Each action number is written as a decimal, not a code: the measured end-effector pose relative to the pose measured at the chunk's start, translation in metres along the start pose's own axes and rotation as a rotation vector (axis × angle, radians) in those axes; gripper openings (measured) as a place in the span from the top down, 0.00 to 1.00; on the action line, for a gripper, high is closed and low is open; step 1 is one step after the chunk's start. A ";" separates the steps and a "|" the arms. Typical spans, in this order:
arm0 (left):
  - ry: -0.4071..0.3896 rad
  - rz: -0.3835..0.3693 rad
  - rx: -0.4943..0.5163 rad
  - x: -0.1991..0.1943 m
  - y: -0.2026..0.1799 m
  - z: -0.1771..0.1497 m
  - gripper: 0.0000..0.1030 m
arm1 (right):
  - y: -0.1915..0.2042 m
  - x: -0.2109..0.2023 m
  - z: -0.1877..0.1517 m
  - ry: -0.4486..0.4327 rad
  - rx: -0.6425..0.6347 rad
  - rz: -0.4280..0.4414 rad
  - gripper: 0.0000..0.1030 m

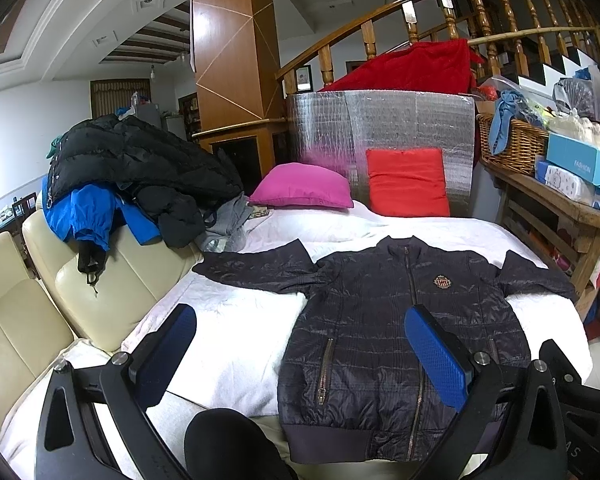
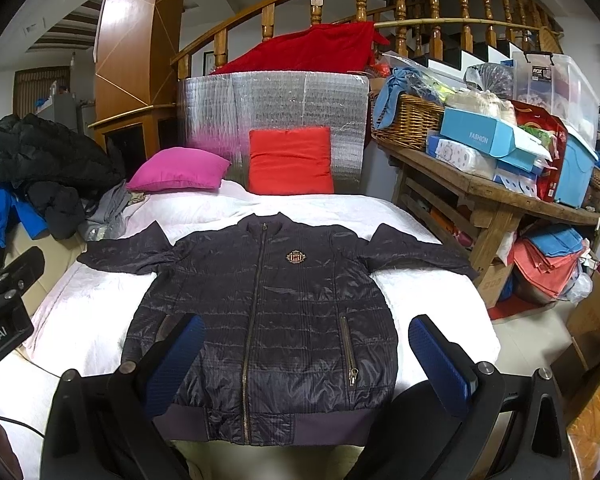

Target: Fold large clothes

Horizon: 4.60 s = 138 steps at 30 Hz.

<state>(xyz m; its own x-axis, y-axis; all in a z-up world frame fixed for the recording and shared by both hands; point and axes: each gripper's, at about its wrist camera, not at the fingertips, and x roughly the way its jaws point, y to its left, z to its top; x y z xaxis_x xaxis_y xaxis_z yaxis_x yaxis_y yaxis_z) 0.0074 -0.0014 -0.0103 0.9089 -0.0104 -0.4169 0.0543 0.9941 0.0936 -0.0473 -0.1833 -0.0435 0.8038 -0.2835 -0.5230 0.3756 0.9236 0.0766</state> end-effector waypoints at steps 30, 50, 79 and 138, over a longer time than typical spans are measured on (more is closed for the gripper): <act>0.017 -0.117 -0.261 0.282 -0.077 0.016 0.00 | -0.260 0.275 0.038 0.057 0.517 -0.228 0.00; 0.366 -0.139 0.095 0.378 -0.137 -0.037 0.00 | -0.445 0.500 -0.039 0.172 1.360 0.131 0.27; 0.269 -0.024 -0.066 0.374 -0.083 -0.006 0.00 | -0.127 0.435 0.079 0.135 0.664 0.525 0.81; 0.638 -0.334 -0.312 0.388 -0.071 0.008 0.21 | -0.185 0.469 0.002 0.426 1.058 0.673 0.18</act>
<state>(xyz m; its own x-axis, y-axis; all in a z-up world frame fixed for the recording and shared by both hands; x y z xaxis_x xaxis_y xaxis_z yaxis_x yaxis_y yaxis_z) 0.3596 -0.0771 -0.1715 0.4463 -0.3444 -0.8260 0.0788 0.9345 -0.3471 0.2615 -0.4879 -0.3014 0.8398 0.4300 -0.3313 0.2952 0.1504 0.9435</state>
